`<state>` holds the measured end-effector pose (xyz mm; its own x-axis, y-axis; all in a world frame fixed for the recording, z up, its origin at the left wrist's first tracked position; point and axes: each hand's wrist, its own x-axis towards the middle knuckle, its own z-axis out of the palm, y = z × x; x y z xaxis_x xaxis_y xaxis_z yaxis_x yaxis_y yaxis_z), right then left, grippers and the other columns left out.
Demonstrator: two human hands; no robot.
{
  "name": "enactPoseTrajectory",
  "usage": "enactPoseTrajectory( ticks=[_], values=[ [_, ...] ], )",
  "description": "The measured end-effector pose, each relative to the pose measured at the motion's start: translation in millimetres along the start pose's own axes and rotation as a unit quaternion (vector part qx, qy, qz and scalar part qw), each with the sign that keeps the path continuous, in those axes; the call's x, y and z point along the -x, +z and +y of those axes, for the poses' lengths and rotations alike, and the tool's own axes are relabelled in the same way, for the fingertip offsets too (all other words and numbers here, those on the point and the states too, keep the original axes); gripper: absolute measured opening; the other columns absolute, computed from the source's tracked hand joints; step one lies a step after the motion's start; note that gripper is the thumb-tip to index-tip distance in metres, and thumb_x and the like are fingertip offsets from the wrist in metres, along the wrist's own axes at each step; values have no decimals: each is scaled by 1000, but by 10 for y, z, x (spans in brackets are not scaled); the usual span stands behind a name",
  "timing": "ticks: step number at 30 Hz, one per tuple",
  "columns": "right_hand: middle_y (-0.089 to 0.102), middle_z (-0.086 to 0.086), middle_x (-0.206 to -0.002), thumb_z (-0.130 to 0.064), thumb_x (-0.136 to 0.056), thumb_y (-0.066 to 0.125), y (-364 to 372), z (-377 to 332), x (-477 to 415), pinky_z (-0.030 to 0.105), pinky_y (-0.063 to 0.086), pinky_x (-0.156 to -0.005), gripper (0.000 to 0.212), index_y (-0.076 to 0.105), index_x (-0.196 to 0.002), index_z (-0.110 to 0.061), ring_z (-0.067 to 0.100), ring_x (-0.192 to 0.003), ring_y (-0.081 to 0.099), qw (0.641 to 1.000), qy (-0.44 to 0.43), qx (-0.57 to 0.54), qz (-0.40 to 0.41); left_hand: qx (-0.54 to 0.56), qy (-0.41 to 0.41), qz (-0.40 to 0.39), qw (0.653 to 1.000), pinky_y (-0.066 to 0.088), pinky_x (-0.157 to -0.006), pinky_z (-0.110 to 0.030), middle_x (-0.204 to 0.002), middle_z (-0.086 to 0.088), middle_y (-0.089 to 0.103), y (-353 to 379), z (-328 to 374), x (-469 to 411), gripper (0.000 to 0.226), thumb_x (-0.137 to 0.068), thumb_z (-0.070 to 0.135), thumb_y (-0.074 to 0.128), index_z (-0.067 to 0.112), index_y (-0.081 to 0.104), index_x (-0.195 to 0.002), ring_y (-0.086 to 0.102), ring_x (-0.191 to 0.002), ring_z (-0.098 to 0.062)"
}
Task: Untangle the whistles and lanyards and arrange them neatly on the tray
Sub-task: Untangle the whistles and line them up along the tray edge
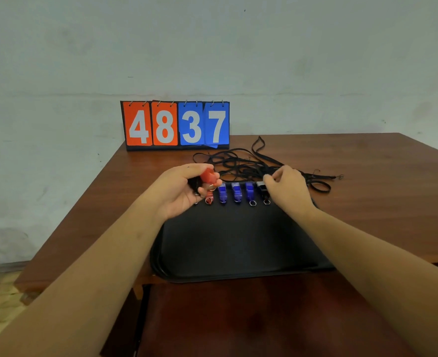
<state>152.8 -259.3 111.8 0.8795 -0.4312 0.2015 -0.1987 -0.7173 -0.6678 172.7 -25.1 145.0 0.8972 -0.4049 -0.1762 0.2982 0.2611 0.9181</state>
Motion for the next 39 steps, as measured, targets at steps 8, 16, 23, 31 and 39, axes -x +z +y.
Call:
enactPoseTrajectory(
  ticks=[8, 16, 23, 31, 39],
  values=[
    [71, -3, -89, -43, -91, 63, -212, -402, 436, 24, 52, -67, 24, 68, -101, -21, 5, -71, 62, 966, -91, -174, -169, -97, 47, -4, 994, 45, -58, -22, -104, -7, 73, 213, -90, -4, 23, -94, 17, 62, 13, 67, -115, 64, -79, -12],
    [71, -7, -78, -31, -89, 71, -346, -282, 498, 16, 45, -62, 13, 72, -96, -20, -5, -62, 60, 965, -124, -187, -135, -177, 72, -14, 981, 46, -57, -20, -94, -4, 65, 434, -98, 5, 18, -90, 15, 67, 20, 72, -106, 52, -76, -15],
    [68, 1, -86, -27, -92, 68, -379, 109, 69, 20, 43, -60, 15, 69, -93, -13, 7, -74, 59, 998, -13, -38, -40, -72, 22, -2, 997, 46, -60, -23, -95, -9, 61, 526, -151, -45, 27, -95, 18, 59, 5, 59, -118, 53, -73, -12],
    [67, 4, -77, -34, -93, 62, -141, 377, -213, 28, 48, -54, 25, 68, -93, -10, 17, -68, 64, 986, 42, 152, -63, -22, 24, -18, 999, 53, -64, -25, -100, -14, 70, 471, -183, -72, 17, -100, 8, 49, 2, 54, -116, 63, -77, -16],
    [66, 4, -77, -37, -94, 59, -26, 374, -254, 31, 54, -57, 26, 64, -89, -12, 19, -67, 64, 973, 36, 222, -43, -34, 30, -55, 997, 56, -84, -32, -100, -11, 69, 460, -177, -94, 18, -98, 11, 55, 4, 62, -113, 69, -90, -20]
  ],
)
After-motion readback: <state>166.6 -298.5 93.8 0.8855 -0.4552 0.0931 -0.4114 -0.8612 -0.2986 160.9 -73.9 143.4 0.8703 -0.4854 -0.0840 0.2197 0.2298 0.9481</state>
